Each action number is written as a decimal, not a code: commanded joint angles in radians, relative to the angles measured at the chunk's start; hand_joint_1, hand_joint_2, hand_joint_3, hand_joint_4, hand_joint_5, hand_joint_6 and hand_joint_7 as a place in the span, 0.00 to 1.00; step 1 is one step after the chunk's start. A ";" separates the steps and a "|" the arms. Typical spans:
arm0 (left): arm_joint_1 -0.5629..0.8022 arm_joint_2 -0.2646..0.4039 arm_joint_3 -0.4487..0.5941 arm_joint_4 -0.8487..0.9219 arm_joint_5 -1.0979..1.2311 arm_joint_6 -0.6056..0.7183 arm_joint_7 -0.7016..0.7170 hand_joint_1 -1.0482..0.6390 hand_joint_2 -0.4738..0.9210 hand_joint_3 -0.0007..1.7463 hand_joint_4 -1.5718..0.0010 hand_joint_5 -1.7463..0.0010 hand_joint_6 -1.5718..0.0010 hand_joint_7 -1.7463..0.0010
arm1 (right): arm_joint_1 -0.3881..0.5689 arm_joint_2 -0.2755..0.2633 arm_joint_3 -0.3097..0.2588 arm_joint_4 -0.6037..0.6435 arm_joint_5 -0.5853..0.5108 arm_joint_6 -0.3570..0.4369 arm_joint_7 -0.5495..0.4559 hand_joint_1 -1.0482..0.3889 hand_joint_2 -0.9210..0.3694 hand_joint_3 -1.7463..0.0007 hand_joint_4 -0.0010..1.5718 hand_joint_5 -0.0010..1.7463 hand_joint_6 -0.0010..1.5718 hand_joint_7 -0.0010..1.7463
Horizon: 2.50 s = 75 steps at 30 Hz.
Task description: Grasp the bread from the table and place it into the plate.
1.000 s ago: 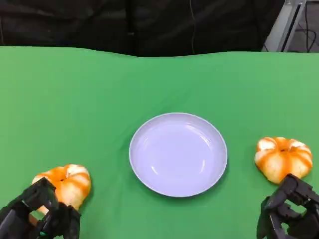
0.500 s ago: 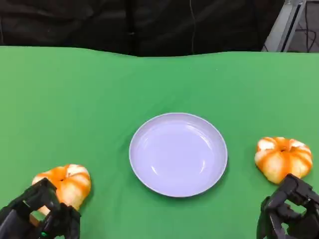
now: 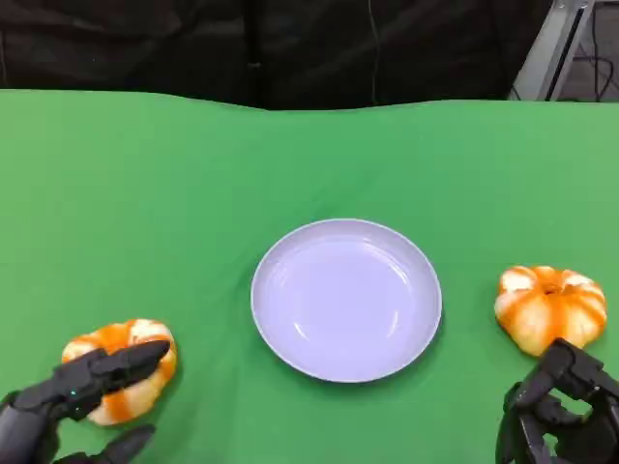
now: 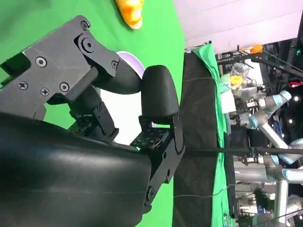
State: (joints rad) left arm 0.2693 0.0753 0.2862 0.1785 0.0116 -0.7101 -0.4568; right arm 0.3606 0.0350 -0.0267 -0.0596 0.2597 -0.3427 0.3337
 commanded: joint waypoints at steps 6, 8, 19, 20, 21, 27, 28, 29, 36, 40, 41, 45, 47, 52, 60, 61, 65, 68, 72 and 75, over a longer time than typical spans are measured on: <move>0.011 0.095 -0.082 -0.098 1.088 0.078 0.904 0.11 1.00 0.03 0.92 1.00 0.74 1.00 | -0.005 -0.014 -0.016 0.000 0.014 -0.010 0.000 0.63 0.31 0.29 0.57 1.00 0.48 0.95; -0.001 0.098 -0.118 -0.103 1.168 0.200 0.919 0.10 1.00 0.02 0.92 1.00 0.76 1.00 | -0.005 -0.012 -0.015 -0.003 0.010 -0.005 -0.007 0.63 0.31 0.29 0.58 1.00 0.49 0.94; -0.113 0.167 -0.310 -0.011 1.196 0.600 0.803 0.07 1.00 0.03 0.84 0.97 0.74 0.99 | -0.008 -0.012 -0.015 0.003 0.016 -0.007 -0.001 0.63 0.30 0.29 0.57 1.00 0.49 0.93; -0.124 0.176 -0.324 0.006 1.178 0.614 0.800 0.07 1.00 0.03 0.83 0.97 0.74 1.00 | -0.008 -0.011 -0.015 0.003 0.016 -0.008 -0.001 0.63 0.30 0.29 0.57 1.00 0.49 0.93; -0.136 0.185 -0.336 0.026 1.159 0.624 0.801 0.08 1.00 0.02 0.82 0.97 0.74 1.00 | -0.007 -0.011 -0.013 0.001 0.016 -0.009 0.000 0.63 0.30 0.29 0.57 1.00 0.49 0.94; -0.184 0.226 -0.401 0.093 1.080 0.680 0.815 0.10 1.00 0.01 0.77 0.98 0.74 1.00 | -0.008 -0.005 -0.011 0.001 0.015 -0.015 -0.003 0.63 0.30 0.30 0.57 1.00 0.49 0.94; -0.195 0.231 -0.411 0.109 1.067 0.690 0.817 0.10 1.00 0.01 0.77 0.98 0.74 1.00 | -0.007 -0.006 -0.010 -0.002 0.015 -0.007 -0.005 0.63 0.30 0.30 0.57 1.00 0.49 0.94; -0.204 0.236 -0.420 0.121 1.056 0.698 0.820 0.10 1.00 0.01 0.76 0.98 0.74 1.00 | -0.006 -0.007 -0.009 -0.005 0.015 -0.002 -0.007 0.63 0.30 0.30 0.57 1.00 0.49 0.94; -0.255 0.263 -0.472 0.202 0.982 0.729 0.830 0.11 1.00 0.02 0.74 0.98 0.74 1.00 | -0.006 -0.006 -0.007 -0.003 0.014 -0.010 -0.007 0.64 0.30 0.29 0.58 1.00 0.49 0.93; -0.286 0.278 -0.504 0.263 0.945 0.710 0.852 0.12 1.00 0.04 0.73 0.98 0.72 0.99 | -0.003 -0.005 -0.007 -0.006 0.013 -0.007 -0.009 0.64 0.31 0.29 0.58 1.00 0.49 0.93; -0.293 0.282 -0.511 0.277 0.935 0.703 0.859 0.12 1.00 0.04 0.72 0.98 0.72 0.99 | -0.001 -0.005 -0.006 -0.008 0.013 -0.006 -0.009 0.64 0.31 0.29 0.58 1.00 0.49 0.93; -0.307 0.296 -0.535 0.301 0.908 0.696 0.878 0.14 1.00 0.04 0.72 0.98 0.71 0.99 | 0.000 -0.006 -0.005 -0.010 0.014 -0.006 -0.009 0.64 0.31 0.28 0.58 1.00 0.50 0.93; -0.309 0.301 -0.545 0.304 0.899 0.698 0.883 0.14 1.00 0.04 0.71 0.98 0.71 0.99 | 0.000 -0.006 -0.005 -0.010 0.014 -0.006 -0.009 0.64 0.31 0.28 0.58 1.00 0.50 0.93; -0.314 0.303 -0.550 0.295 0.825 0.666 0.855 0.40 1.00 0.09 0.51 0.94 0.56 0.96 | -0.001 -0.007 -0.007 -0.009 0.013 -0.015 -0.006 0.64 0.31 0.28 0.58 1.00 0.49 0.93; -0.305 0.303 -0.544 0.258 0.755 0.656 0.872 0.54 1.00 0.21 0.48 0.43 0.29 0.84 | -0.003 -0.007 -0.007 -0.002 0.015 -0.023 -0.003 0.64 0.30 0.28 0.58 1.00 0.49 0.93; -0.305 0.303 -0.545 0.258 0.754 0.656 0.873 0.54 1.00 0.21 0.49 0.42 0.29 0.84 | -0.003 -0.007 -0.007 -0.002 0.015 -0.023 -0.003 0.64 0.30 0.28 0.58 1.00 0.49 0.93; -0.293 0.324 -0.520 0.147 0.749 0.654 0.868 0.55 1.00 0.17 0.60 0.17 0.46 0.49 | -0.003 -0.011 -0.010 -0.003 0.017 -0.020 -0.001 0.64 0.30 0.28 0.58 1.00 0.49 0.93; -0.274 0.330 -0.498 0.025 0.759 0.678 0.860 0.55 1.00 0.15 0.67 0.02 0.69 0.10 | -0.002 -0.011 -0.011 -0.006 0.013 -0.018 -0.004 0.64 0.31 0.28 0.58 1.00 0.49 0.93; -0.257 0.303 -0.493 -0.104 0.780 0.735 0.834 0.56 1.00 0.14 0.68 0.00 0.72 0.05 | -0.002 -0.010 -0.011 -0.006 0.012 -0.020 -0.005 0.64 0.31 0.28 0.58 1.00 0.49 0.93; -0.255 0.287 -0.499 -0.178 0.787 0.753 0.818 0.59 1.00 0.12 0.68 0.00 0.71 0.05 | -0.002 -0.011 -0.010 -0.006 0.012 -0.019 -0.005 0.64 0.30 0.28 0.58 1.00 0.49 0.93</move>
State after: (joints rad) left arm 0.0066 0.3660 -0.2195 0.0530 0.7902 0.0269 0.3799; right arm 0.3578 0.0347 -0.0301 -0.0581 0.2634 -0.3547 0.3318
